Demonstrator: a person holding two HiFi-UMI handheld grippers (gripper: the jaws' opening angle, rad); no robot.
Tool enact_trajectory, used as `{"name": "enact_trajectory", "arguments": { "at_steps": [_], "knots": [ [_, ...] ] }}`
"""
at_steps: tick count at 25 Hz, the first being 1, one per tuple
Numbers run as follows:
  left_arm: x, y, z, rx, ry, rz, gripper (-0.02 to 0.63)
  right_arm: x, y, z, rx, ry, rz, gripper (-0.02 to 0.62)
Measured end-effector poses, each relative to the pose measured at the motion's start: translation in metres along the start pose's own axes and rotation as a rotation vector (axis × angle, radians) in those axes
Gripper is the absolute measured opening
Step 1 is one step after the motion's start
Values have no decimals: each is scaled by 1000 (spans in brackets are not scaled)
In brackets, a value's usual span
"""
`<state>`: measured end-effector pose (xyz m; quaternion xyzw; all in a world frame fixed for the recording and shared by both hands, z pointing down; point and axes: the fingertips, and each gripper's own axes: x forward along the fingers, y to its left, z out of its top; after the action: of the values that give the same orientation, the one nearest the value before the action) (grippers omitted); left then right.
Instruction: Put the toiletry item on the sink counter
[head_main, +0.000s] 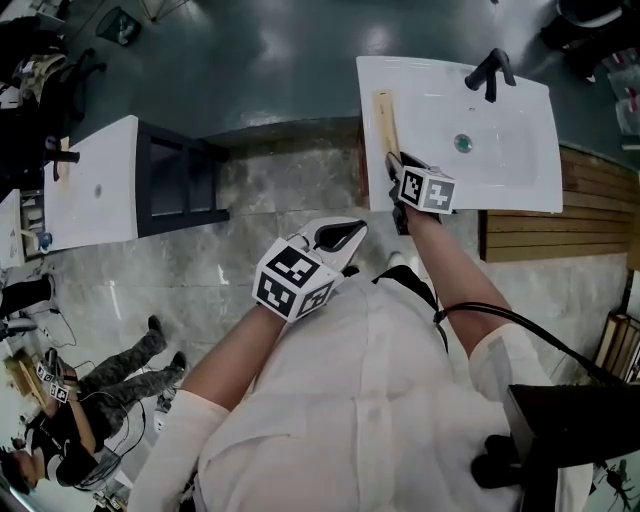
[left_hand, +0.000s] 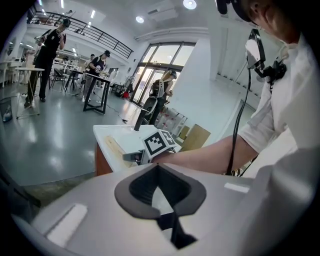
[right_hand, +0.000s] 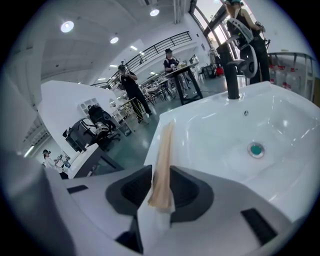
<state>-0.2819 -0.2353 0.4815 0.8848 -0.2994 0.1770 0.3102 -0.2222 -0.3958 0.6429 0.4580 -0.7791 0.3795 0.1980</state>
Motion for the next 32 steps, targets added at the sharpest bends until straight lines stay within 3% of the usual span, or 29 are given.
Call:
{"name": "enact_trajectory", "arguments": {
  "at_steps": [17, 28, 32],
  "knots": [
    [9, -8, 1, 7, -3, -15, -2, -23, -5, -1, -45, 5, 4, 109],
    [15, -26, -10, -6, 7, -30, -2, -84, -6, -13, -148, -1, 36, 109],
    [21, -43, -18, 9, 21, -24, -1, -120, -6, -32, -227, 39, 68, 31]
  ]
}}
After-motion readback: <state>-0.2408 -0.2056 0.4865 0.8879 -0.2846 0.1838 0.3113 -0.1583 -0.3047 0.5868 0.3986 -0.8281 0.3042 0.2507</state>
